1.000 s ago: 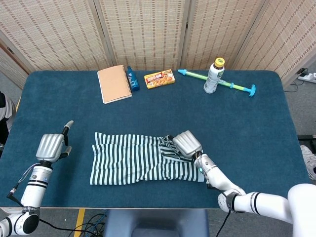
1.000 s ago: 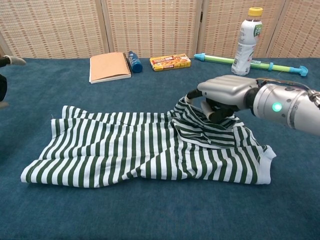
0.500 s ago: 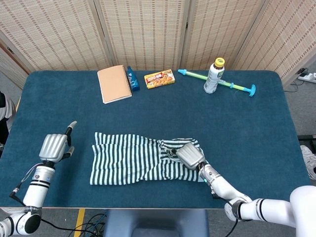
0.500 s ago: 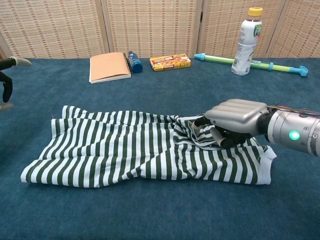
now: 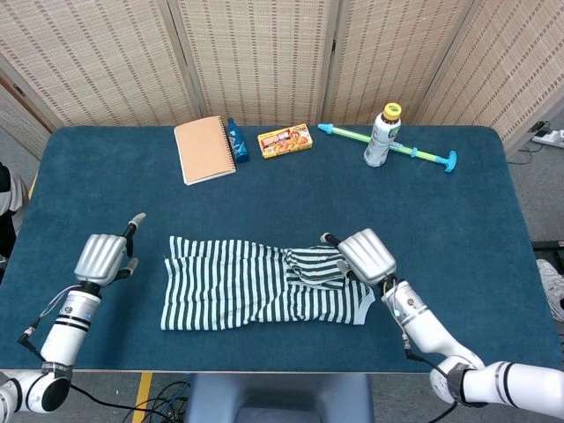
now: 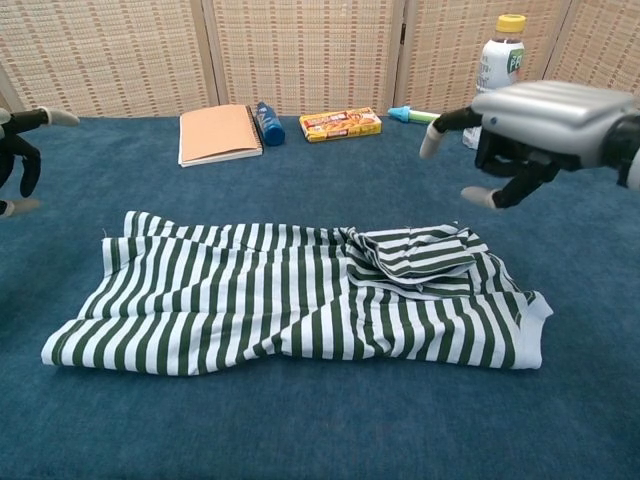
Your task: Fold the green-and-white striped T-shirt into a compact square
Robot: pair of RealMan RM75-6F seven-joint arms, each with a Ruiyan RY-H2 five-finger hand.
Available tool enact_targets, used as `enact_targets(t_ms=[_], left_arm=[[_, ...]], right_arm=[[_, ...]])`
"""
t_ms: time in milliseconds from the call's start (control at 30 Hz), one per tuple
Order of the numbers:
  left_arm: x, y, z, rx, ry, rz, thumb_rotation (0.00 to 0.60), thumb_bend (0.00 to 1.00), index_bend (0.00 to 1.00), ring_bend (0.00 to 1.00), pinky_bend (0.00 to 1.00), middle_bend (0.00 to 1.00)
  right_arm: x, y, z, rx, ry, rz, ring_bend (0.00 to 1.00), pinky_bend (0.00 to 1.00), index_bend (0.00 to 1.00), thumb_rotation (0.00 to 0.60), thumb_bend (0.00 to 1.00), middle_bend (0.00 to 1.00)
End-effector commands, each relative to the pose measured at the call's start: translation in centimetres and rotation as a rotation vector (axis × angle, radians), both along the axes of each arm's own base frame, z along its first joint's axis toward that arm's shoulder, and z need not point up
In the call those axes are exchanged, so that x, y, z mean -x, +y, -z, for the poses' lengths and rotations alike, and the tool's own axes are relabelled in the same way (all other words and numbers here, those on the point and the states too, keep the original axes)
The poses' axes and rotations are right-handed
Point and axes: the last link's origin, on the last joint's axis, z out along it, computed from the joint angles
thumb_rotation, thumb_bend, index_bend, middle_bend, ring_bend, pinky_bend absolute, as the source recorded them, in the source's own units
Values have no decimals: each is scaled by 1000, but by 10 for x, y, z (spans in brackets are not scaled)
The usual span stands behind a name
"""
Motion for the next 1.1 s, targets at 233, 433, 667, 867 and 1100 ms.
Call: enact_targets(t_ms=[233,433,667,867,1100], left_arm=[[-14,11,32,178,43,68,600,339,352,663,936,612],[-18,12,49,231,50,43,600,339,364,665,936,621],[-20,17,62,227,90,9,600,339,363,669,937,626],[-20,22,66,217,110,-29,600,339,365,675,937,634],[-26,23,73,263,71,-74,600,338,363,686,936,648]], right_arm=[[14,8,-28,63,-10,41,1000,1000,270,600,408,956],[21,12,-31,64,-6,58,1000,1000,270,600,432,956],[27,13,-32,59,-16,71,1000,1000,270,600,438,956],[30,13,-32,56,-22,80,1000,1000,270,600,448,956],[34,13,-32,52,-25,87,1000,1000,270,600,457,956]])
